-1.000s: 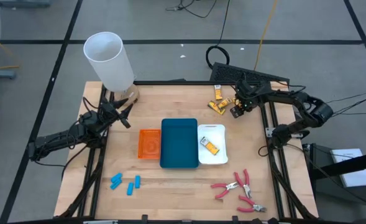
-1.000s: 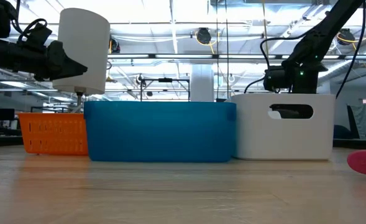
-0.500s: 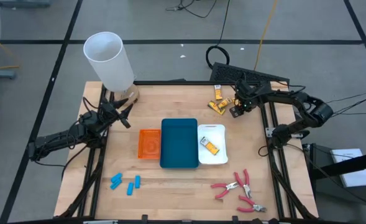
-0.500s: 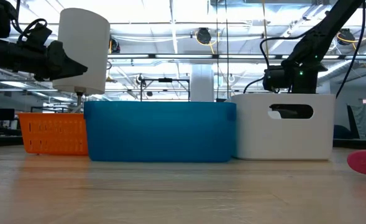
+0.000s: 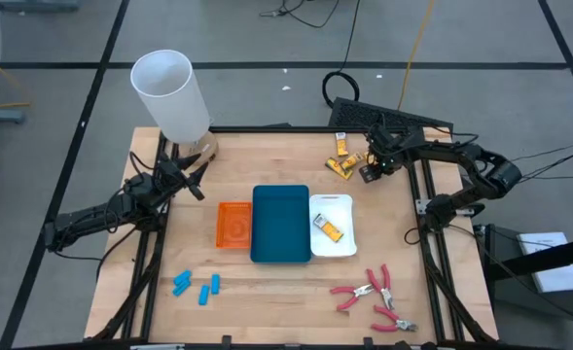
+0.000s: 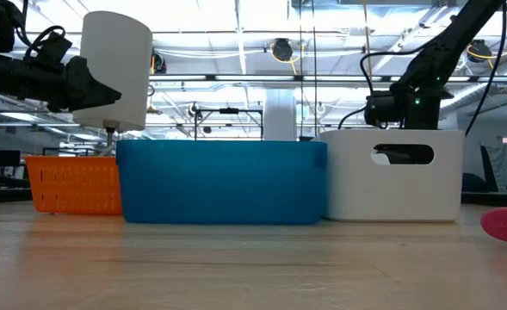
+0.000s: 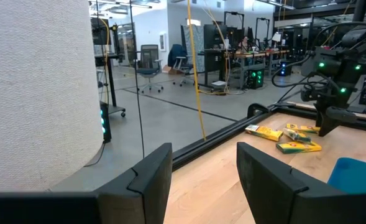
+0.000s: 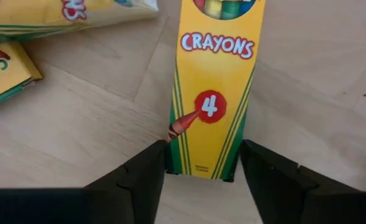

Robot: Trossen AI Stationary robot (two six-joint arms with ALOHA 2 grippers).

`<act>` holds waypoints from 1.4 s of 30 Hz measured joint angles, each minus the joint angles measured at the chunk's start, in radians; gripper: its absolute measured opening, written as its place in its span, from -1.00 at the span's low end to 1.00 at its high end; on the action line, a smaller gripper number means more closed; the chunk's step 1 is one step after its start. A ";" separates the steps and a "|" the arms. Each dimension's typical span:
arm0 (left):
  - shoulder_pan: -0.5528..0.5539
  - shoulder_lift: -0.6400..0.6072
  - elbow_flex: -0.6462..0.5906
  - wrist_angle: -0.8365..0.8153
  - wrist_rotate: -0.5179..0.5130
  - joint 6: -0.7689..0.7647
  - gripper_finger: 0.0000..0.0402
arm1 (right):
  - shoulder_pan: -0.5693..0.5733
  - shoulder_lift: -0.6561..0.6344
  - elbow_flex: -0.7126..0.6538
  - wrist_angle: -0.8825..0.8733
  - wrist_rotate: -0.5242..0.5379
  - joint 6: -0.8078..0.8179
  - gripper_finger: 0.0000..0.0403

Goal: Pick & Place School Supplies
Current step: Put the yellow crayon box into the white bin

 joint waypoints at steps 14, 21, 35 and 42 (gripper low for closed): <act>0.000 0.000 0.000 0.000 0.000 0.000 -0.09 | 0.000 0.016 0.001 0.220 0.052 0.033 0.46; 0.000 0.000 0.000 0.000 0.000 0.000 -0.09 | 0.000 0.095 0.005 0.203 0.053 0.019 0.40; 0.000 0.000 0.000 0.000 0.000 0.000 -0.09 | 0.000 0.110 0.002 0.173 0.051 0.006 0.11; 0.000 0.000 0.000 0.000 0.000 0.000 -0.09 | 0.000 0.111 0.001 0.169 0.051 -0.002 -0.04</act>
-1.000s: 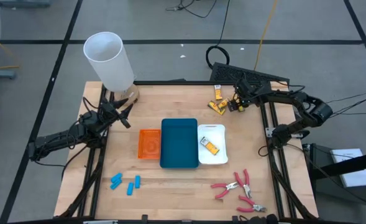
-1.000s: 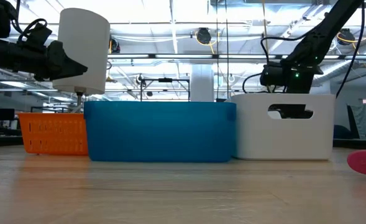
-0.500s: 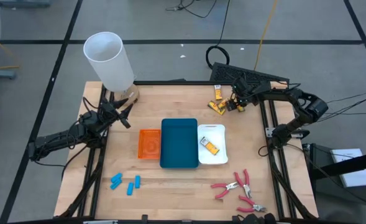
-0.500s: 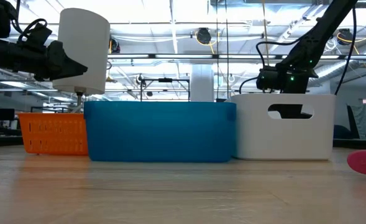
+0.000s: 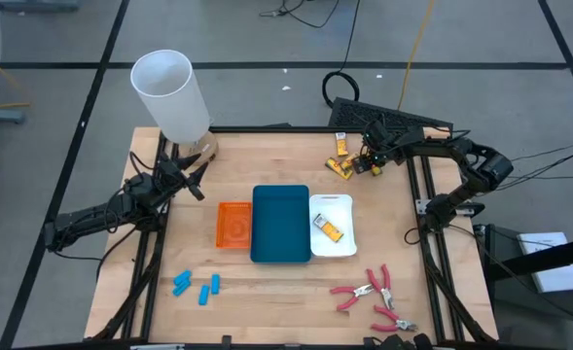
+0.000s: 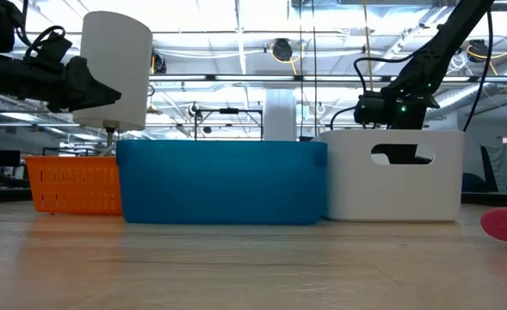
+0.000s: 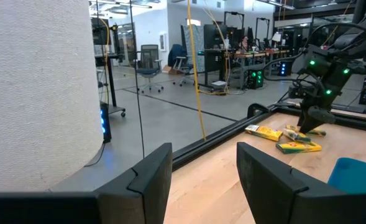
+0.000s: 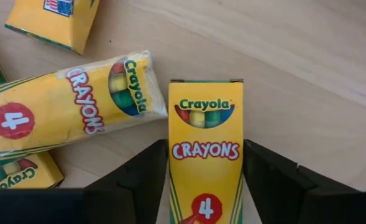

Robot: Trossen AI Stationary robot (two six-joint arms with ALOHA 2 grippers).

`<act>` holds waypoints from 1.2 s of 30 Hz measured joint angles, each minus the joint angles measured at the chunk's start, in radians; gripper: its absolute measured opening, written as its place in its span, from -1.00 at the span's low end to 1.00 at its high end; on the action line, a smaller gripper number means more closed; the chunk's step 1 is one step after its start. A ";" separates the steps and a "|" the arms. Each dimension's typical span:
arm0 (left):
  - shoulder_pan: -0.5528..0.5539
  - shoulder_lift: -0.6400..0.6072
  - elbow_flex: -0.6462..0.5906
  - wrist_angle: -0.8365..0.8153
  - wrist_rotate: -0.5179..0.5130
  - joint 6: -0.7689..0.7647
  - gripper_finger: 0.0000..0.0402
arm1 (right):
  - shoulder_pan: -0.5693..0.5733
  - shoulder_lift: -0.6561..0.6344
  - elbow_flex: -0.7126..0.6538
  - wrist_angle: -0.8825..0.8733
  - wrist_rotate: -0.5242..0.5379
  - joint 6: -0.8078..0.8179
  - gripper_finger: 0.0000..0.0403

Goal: Pick & Place School Supplies
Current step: Put the yellow crayon box into the white bin

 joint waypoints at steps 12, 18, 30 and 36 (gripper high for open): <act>0.000 0.000 0.000 0.000 0.000 0.000 -0.09 | 0.000 -0.041 -0.002 0.006 0.003 0.001 -0.13; 0.000 0.000 0.000 0.000 0.000 0.000 -0.09 | 0.000 -0.132 -0.008 -0.011 -0.006 0.013 -0.14; 0.000 0.000 0.000 0.000 0.000 0.000 -0.09 | 0.058 -0.335 -0.004 0.030 -0.098 0.039 -0.14; 0.000 0.000 0.000 0.000 0.000 0.000 -0.09 | 0.167 -0.381 -0.004 0.080 -0.111 0.039 -0.14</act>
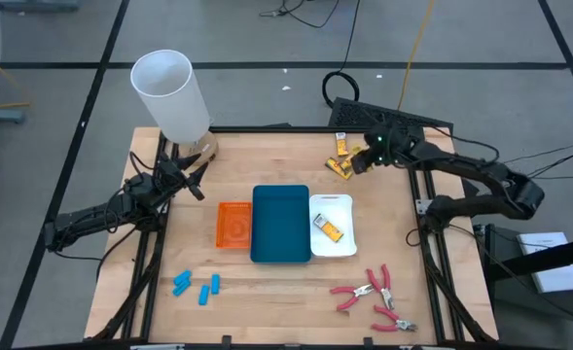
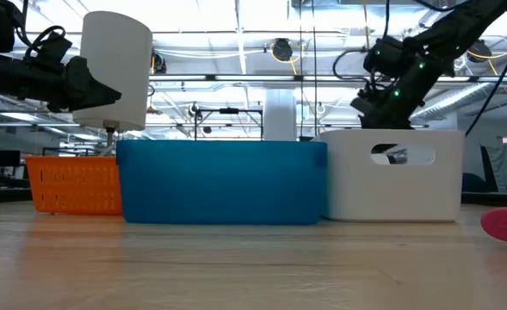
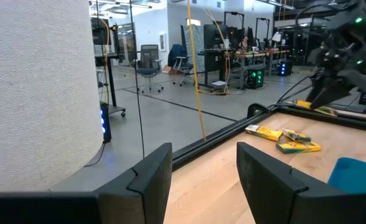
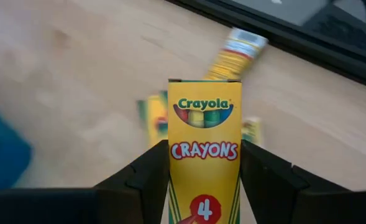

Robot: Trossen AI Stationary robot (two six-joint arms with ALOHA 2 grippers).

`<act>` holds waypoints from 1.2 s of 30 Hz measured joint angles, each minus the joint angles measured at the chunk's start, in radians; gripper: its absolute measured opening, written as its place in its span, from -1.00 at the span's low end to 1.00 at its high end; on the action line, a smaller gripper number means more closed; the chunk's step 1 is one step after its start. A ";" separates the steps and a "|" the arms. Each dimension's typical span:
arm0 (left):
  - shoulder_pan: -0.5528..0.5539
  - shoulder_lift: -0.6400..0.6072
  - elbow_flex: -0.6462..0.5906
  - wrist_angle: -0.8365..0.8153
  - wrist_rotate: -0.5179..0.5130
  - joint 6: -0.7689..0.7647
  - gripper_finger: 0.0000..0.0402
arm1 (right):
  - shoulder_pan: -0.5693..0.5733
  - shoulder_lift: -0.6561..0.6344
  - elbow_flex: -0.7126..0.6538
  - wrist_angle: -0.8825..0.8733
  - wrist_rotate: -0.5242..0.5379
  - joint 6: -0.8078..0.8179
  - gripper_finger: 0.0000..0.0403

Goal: Pick & Place School Supplies
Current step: Put the yellow crayon box into the white bin

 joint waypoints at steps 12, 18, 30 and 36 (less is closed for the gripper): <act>0.000 0.000 0.000 0.000 0.000 0.000 -0.09 | 0.230 -0.006 0.001 0.129 0.002 0.052 -0.14; 0.000 0.000 0.000 0.000 0.000 0.000 -0.09 | 0.379 -0.006 0.002 0.236 0.002 0.053 -0.14; 0.000 0.000 0.000 0.000 0.000 0.000 -0.09 | 0.648 0.001 0.003 0.309 0.003 0.148 -0.14; 0.000 0.000 0.000 0.000 0.000 0.000 -0.09 | 0.734 0.041 0.003 0.305 0.003 0.193 -0.14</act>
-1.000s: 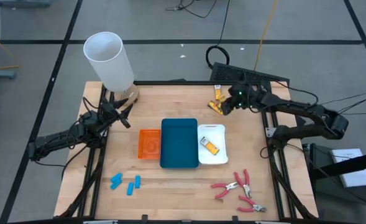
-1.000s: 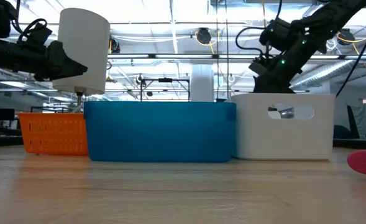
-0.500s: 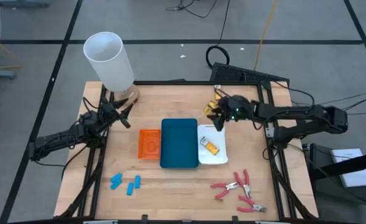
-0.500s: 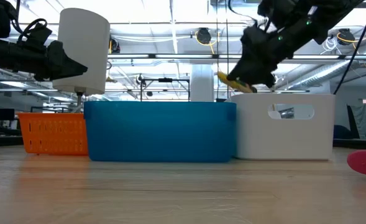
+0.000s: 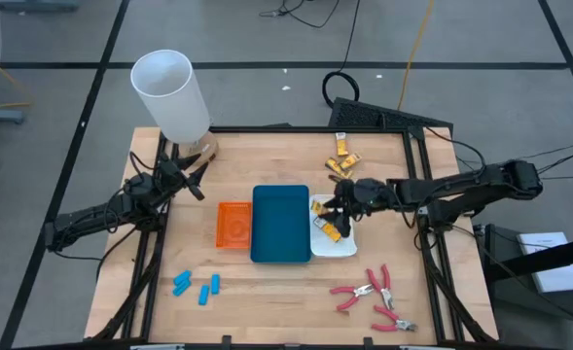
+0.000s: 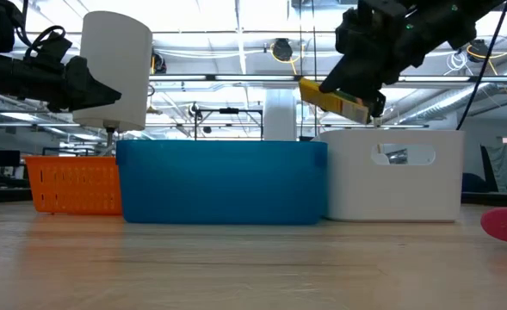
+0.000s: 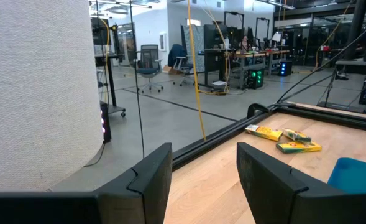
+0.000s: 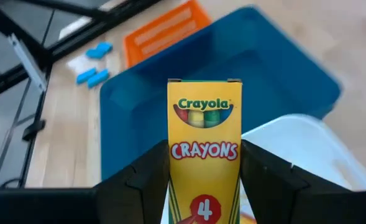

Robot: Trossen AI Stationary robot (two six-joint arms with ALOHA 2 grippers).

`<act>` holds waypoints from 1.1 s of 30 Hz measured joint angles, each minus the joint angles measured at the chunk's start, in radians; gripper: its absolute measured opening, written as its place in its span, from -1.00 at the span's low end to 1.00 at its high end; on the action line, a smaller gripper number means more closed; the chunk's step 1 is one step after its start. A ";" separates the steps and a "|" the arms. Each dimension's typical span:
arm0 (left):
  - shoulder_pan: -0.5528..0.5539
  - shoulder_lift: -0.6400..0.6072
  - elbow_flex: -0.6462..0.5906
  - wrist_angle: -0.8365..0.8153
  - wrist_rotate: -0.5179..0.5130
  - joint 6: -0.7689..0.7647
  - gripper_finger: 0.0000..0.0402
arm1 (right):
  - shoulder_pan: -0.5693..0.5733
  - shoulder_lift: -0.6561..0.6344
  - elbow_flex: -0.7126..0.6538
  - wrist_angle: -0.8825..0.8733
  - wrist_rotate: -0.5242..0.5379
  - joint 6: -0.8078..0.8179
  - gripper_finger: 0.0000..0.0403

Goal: Pick & Place School Supplies
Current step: Put the yellow crayon box into the white bin

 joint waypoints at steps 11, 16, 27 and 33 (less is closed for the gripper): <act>0.000 0.000 0.000 0.000 0.000 0.000 -0.09 | 0.055 0.091 0.000 -0.065 0.001 0.040 -0.14; 0.000 0.000 0.000 0.000 0.000 0.000 -0.09 | 0.053 0.104 0.000 -0.094 0.003 0.064 -0.14; 0.000 0.000 0.000 0.000 0.000 0.000 -0.09 | 0.053 0.104 0.000 -0.124 0.012 0.065 -0.14; 0.000 0.000 0.000 0.000 0.000 0.000 -0.09 | 0.047 0.104 0.000 -0.132 0.058 0.069 -0.13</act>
